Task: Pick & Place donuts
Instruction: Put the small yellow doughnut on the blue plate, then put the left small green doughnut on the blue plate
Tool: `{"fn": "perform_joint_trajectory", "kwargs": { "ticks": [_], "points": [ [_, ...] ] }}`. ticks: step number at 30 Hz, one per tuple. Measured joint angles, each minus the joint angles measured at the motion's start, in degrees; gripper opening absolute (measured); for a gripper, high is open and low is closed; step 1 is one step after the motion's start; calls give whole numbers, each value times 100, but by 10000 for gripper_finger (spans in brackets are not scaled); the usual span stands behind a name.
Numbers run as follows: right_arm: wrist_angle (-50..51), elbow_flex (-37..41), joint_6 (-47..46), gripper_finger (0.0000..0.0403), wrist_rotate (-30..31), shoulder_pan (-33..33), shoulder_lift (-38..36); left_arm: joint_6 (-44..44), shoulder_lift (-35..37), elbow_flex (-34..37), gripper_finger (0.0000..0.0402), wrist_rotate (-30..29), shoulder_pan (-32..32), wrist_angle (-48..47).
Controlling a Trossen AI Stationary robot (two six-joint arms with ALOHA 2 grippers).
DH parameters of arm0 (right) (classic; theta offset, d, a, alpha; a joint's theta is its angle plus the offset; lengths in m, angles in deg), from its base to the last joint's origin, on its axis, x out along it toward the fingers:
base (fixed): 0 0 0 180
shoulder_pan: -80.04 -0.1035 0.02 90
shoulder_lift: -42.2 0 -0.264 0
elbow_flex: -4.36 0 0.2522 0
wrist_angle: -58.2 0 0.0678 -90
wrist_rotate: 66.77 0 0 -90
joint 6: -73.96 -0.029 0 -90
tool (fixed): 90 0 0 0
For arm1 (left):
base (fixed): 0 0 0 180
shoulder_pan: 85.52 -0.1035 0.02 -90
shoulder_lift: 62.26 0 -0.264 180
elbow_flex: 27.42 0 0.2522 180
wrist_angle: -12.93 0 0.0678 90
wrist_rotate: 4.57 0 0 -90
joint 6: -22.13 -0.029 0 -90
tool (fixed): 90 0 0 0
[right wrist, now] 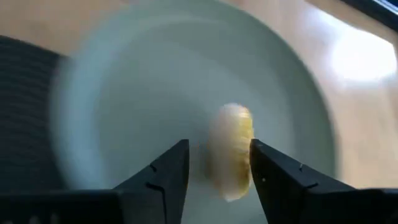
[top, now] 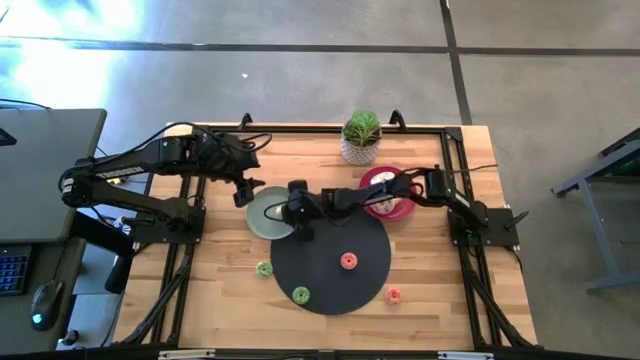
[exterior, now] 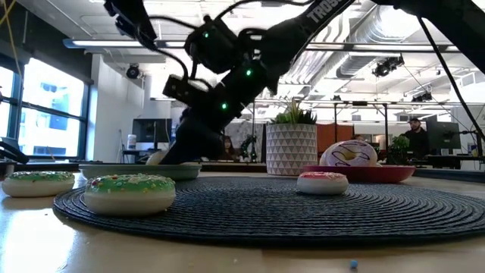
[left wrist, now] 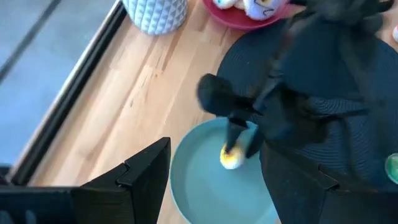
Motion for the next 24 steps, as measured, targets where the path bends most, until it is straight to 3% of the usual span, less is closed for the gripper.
{"fn": "perform_joint_trajectory", "kwargs": {
  "ticks": [4, 9, 14, 19, 24],
  "points": [
    [22, 0, 66, 162, -130, -175, -89, 512, 0, 0, 239, 22, 0, -224],
    [139, 0, 472, 160, 758, -413, -213, 942, 0, 0, 239, 82, 0, -296],
    [822, 0, 693, 162, 1697, -624, -592, 555, -53, 78, 239, 1035, 39, -360],
    [2223, 0, 522, 161, 2911, -842, -1253, 27, -60, 1001, 239, 1545, 474, 130],
    [3862, 0, 13, 162, 2574, -751, -1944, 466, -72, 2448, 239, 1857, 1305, 2012]
  ]
}}
